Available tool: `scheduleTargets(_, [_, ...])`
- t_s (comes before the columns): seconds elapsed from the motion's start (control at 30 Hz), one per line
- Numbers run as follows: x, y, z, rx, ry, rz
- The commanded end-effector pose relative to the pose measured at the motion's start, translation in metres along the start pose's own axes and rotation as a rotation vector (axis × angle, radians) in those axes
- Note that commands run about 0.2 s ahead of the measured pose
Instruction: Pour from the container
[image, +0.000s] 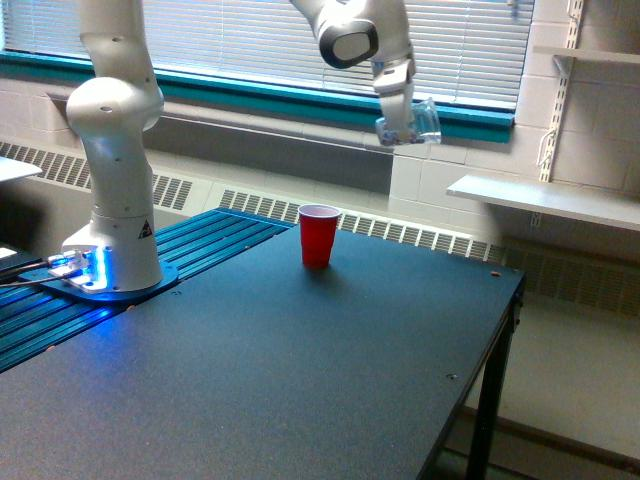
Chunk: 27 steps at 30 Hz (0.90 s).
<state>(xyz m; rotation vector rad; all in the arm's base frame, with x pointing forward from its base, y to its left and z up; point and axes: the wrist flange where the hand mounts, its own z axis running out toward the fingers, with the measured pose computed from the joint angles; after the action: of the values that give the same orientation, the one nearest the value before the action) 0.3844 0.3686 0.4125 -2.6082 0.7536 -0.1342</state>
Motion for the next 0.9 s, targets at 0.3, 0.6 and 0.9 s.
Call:
scheduleTargets(0.3, [-0.074,0.008,-0.013,0.004,-0.047,0.07])
scheduleTargets(0.6, [-0.106,0.029,-0.022,-0.021,-0.073,0.112])
scheduleTargets(0.9, [-0.124,0.058,-0.023,-0.092,-0.119,0.209])
